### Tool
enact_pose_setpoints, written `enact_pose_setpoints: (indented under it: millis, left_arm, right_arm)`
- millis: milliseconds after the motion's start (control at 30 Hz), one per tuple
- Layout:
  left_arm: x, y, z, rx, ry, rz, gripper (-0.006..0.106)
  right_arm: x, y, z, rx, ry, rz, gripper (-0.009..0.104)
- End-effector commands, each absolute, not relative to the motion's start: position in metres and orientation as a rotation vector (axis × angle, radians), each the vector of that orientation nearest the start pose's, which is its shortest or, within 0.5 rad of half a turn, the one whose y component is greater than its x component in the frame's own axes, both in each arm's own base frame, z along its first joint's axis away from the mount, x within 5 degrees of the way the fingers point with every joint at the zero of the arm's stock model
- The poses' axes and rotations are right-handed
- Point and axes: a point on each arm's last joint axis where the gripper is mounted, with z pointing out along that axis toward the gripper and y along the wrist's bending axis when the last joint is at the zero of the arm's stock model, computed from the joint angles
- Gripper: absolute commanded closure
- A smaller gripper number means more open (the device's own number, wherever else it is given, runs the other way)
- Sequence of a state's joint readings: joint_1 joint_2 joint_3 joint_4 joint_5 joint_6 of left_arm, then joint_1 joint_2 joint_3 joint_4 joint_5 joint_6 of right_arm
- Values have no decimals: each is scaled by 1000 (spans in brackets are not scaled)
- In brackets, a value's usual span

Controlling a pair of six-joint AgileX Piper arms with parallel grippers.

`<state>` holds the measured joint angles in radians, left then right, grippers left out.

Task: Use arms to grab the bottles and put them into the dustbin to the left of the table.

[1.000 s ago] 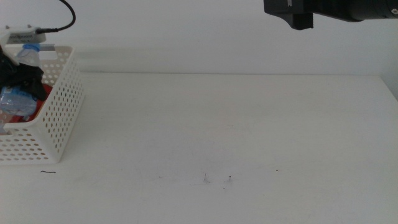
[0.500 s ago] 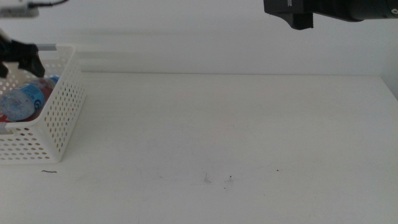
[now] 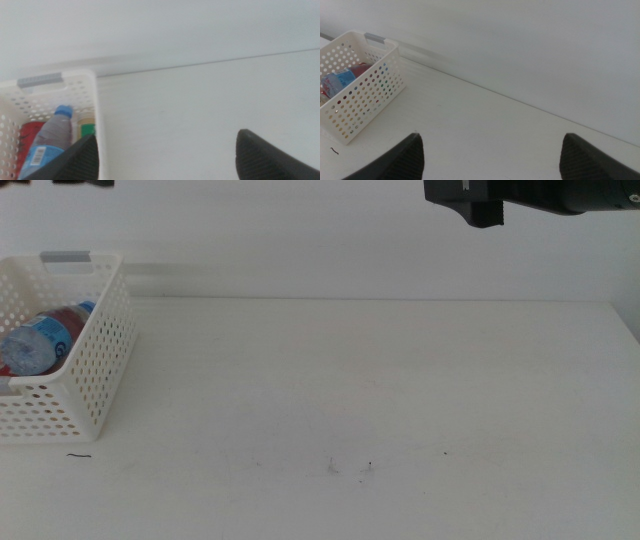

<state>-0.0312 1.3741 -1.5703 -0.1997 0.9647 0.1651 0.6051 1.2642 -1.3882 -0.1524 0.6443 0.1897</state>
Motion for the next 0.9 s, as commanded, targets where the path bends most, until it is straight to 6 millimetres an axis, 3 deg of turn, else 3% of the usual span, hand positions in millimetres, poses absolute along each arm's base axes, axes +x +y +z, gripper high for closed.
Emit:
enact_pose_setpoints:
  millis: [0, 200, 333, 400, 633, 867]
  left_arm:
    - [262, -32, 454, 198, 2209, -207, 7]
    - [194, -40, 471, 199, 2002, -178, 7]
    - [148, -34, 455, 100, 1894, -222, 7]
    - [132, -30, 438, 65, 1889, -237, 7]
    - [106, -22, 422, 69, 1862, -213, 7]
    - [106, -21, 422, 80, 1860, -201, 7]
  right_arm:
    - [230, 150, 445, -483, 1930, 342, 3]
    - [230, 150, 445, -483, 1930, 342, 3]
    - [230, 150, 445, -483, 1930, 342, 3]
    - [230, 150, 445, -483, 1930, 342, 3]
    - [230, 150, 445, -483, 1930, 342, 3]
    - [230, 150, 445, -483, 1930, 342, 3]
